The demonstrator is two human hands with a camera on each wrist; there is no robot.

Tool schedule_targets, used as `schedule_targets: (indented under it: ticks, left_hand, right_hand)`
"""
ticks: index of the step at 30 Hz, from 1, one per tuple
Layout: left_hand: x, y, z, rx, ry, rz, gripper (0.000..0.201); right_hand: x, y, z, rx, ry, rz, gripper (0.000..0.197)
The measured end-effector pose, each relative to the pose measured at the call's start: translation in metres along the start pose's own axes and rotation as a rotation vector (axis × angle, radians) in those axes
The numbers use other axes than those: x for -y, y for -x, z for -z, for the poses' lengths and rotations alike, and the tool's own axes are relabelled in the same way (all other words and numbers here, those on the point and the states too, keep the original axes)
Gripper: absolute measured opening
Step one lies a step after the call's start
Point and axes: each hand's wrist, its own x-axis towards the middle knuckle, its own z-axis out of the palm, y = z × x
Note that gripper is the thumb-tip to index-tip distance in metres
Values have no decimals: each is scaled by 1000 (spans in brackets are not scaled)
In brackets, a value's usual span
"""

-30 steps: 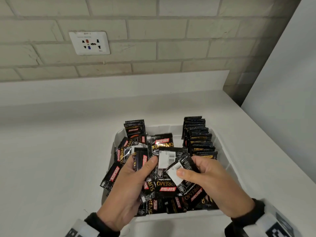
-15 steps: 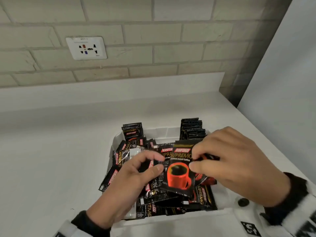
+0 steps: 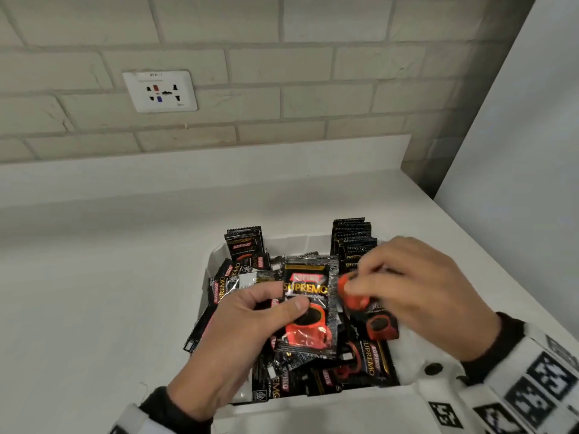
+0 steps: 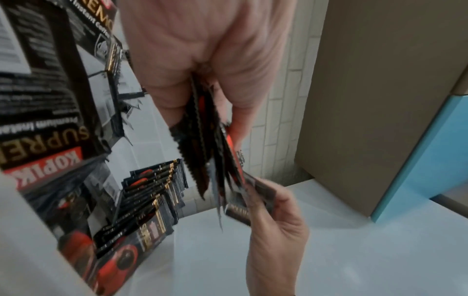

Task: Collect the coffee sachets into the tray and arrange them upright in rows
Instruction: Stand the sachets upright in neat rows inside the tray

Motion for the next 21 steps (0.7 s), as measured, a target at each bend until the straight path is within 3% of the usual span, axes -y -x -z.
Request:
schedule_targets:
  ticks: [1,3,5,9,13,16,18,21]
  left_hand:
    - [-1,0,2,-35,-1,-18,21]
    - [-2,-1,7,-104,-40,-46,18]
    - [-3,1,7,-144,-101,-68,20]
    - [-1,2,-3,-172,-183,-89,24]
    - [-4,2,-6,-160,-179,-82,37]
    - [-4,0,-2,-137,-155,-71,40]
    - [-3,-1,0,-120,-155,-51,29]
    - [-2,-1,0,-61,-111,-4,19]
  right_hand:
    - [-2,0,2,-75,-109,-125,14]
    - [-4,-6,11,-216,-447,-547,15]
    - [-5,-8,10,-194,-752,-840,21]
    - [2,-16,3,-45,-1046,-1048,26]
    - [9,-19,-7,84,-1314,-1136,21]
    - [12,-21,-5,24,-1481,-1094,19]
    - [11,-19,-5,-56,-1324,-945,21]
    - [14,-17,-2,-209,-766,-492,27]
